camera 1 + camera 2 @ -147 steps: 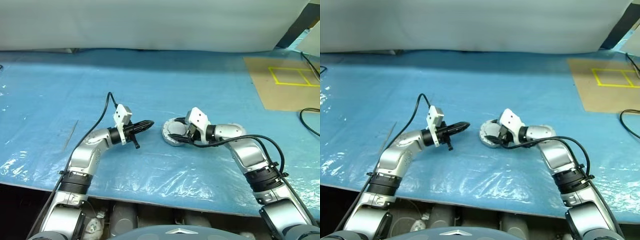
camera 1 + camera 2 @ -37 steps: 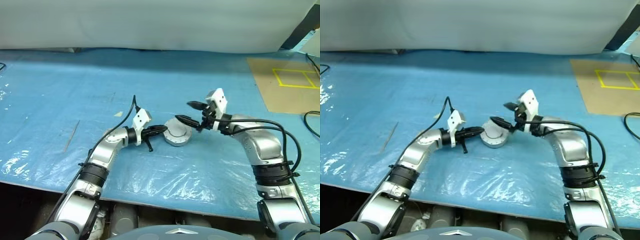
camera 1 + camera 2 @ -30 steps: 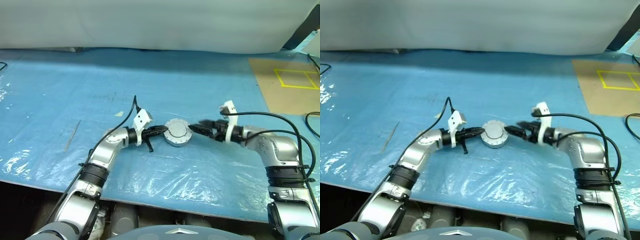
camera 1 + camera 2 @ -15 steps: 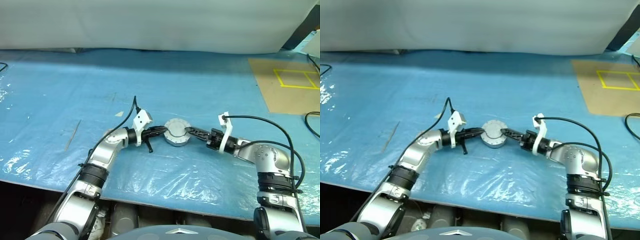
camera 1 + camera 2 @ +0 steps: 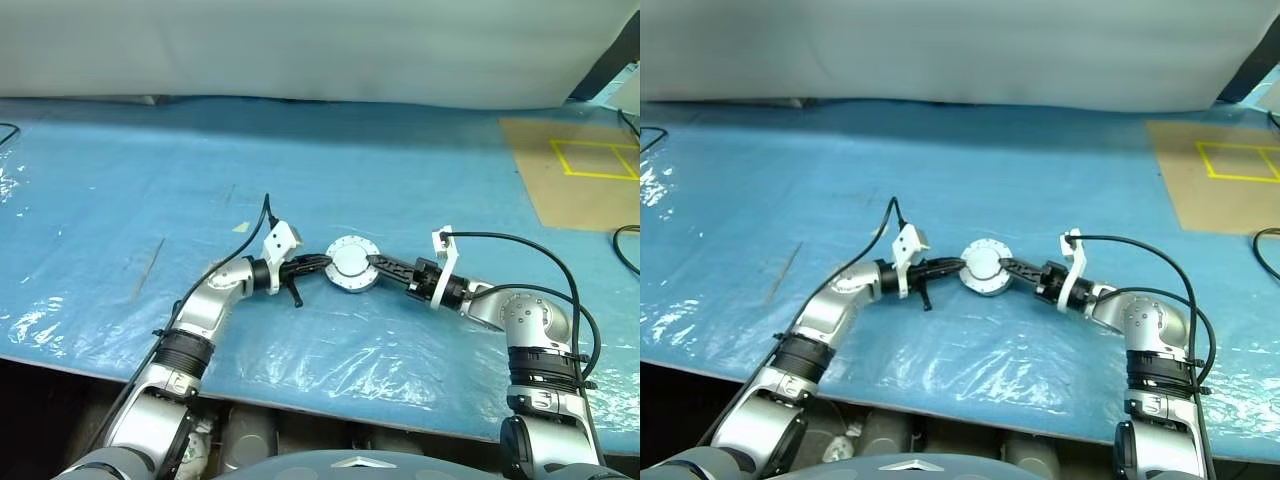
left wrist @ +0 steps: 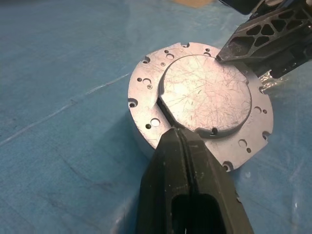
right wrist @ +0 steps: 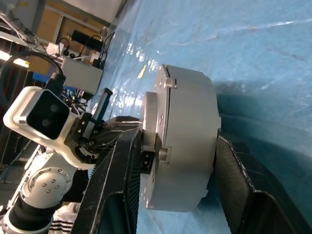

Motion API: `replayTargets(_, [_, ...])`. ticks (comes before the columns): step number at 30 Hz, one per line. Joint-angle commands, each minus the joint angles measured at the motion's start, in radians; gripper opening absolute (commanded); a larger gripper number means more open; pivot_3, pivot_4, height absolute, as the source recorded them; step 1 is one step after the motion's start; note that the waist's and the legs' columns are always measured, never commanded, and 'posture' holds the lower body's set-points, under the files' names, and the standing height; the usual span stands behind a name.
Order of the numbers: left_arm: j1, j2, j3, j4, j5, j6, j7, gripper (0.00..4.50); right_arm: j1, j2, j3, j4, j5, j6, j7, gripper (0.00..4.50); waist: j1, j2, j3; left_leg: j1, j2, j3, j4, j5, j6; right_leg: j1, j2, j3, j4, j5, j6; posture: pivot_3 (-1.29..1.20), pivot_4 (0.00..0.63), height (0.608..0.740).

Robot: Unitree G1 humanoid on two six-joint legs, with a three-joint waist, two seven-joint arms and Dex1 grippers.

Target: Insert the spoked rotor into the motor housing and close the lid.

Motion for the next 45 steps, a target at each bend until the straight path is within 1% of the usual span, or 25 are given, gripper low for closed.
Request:
replayTargets(1, [-0.001,-0.007,-0.019,0.000,0.010,0.007,0.000,0.00,0.018,-0.002,0.002,-0.024,0.015,0.006,-0.015,1.76,0.000,0.000,0.000,0.000,0.000,0.000,0.000,0.000,0.000,0.000,0.000,0.000,0.000,0.000,0.000,0.00,0.150,0.740])
replayTargets(6, [-0.010,-0.008,-0.015,0.014,0.012,0.000,0.001,0.00,0.025,0.016,0.029,-0.042,0.016,0.010,-0.035,1.76,-0.002,0.000,0.000,0.001,0.000,0.000,0.000,0.000,0.000,0.000,0.000,0.000,0.000,0.000,0.000,0.00,0.150,0.740])
replayTargets(15, [-0.001,-0.015,-0.012,0.003,0.008,0.003,0.010,0.00,0.018,0.051,-0.008,-0.020,0.055,0.022,-0.073,1.76,-0.004,0.000,0.000,0.001,0.000,-0.001,-0.001,0.000,0.000,0.000,0.000,0.000,0.000,0.000,0.000,0.00,0.150,0.740])
replayTargets(23, [-0.004,-0.017,-0.011,0.009,0.009,-0.004,0.016,0.00,-0.021,0.132,-0.103,0.043,0.117,0.026,-0.152,1.76,-0.005,0.000,0.000,0.001,0.000,-0.001,-0.001,0.000,0.000,0.000,0.000,0.000,0.000,0.000,0.000,0.00,0.150,0.740])
replayTargets(24, [-0.005,-0.017,-0.011,0.010,0.010,-0.006,0.016,0.00,-0.022,0.141,-0.113,0.043,0.128,0.029,-0.159,1.72,-0.005,0.000,0.000,0.001,0.000,-0.001,-0.001,0.000,0.000,-0.001,0.000,0.000,0.000,0.000,0.000,0.00,0.150,0.740])
replayTargets(25, [-0.006,-0.018,-0.010,0.011,0.010,-0.006,0.017,0.00,-0.021,0.148,-0.118,0.039,0.134,0.032,-0.167,1.58,-0.005,0.000,0.000,0.000,0.000,-0.001,-0.001,0.000,0.000,-0.001,0.000,0.000,0.000,0.000,0.000,0.00,0.150,0.740])
replayTargets(26, [-0.006,-0.018,-0.010,0.012,0.010,-0.007,0.017,0.00,-0.020,0.157,-0.124,0.034,0.139,0.035,-0.177,1.30,-0.005,0.000,0.000,0.000,0.000,-0.001,-0.002,0.000,0.000,-0.001,0.000,0.000,0.000,0.000,0.000,0.00,0.150,0.740])
replayTargets(27, [-0.006,-0.018,-0.010,0.012,0.011,-0.009,0.017,0.00,-0.017,0.163,-0.126,0.031,0.142,0.036,-0.184,1.12,-0.005,0.000,0.000,0.000,0.000,-0.001,-0.002,0.000,0.000,-0.001,0.000,0.000,0.000,0.000,0.000,0.00,0.150,0.740])
replayTargets(32, [-0.007,-0.020,-0.012,0.014,0.011,-0.012,0.015,0.00,0.020,0.184,-0.085,-0.020,0.144,0.055,-0.201,1.12,-0.005,0.000,0.000,0.000,0.000,-0.001,-0.002,0.000,0.000,-0.001,0.000,0.000,0.000,0.000,0.000,0.00,0.150,0.740])
replayTargets(37, [-0.007,-0.021,-0.006,0.010,0.007,-0.013,0.017,0.00,0.003,0.174,-0.091,0.016,0.116,0.024,-0.220,1.12,-0.005,0.000,0.000,0.000,0.000,-0.001,-0.002,0.000,0.000,-0.001,0.000,0.001,-0.001,0.000,0.000,0.00,0.150,0.740])
replayTargets(41, [0.009,-0.009,0.035,-0.090,-0.049,0.023,0.016,0.00,-0.002,0.164,-0.092,0.031,0.105,0.007,-0.229,1.12,-0.008,0.000,0.000,0.001,0.000,-0.001,-0.002,0.000,0.000,-0.001,0.000,0.001,0.000,0.000,0.000,0.00,0.150,0.740])
replayTargets(45, [0.047,0.004,0.118,-0.286,-0.183,0.157,0.031,0.00,-0.008,0.169,-0.094,0.039,0.106,0.025,-0.263,1.12,-0.019,0.001,0.001,-0.003,0.001,-0.001,-0.003,0.000,-0.001,-0.006,0.001,0.001,0.000,0.000,0.000,0.00,0.150,0.740])
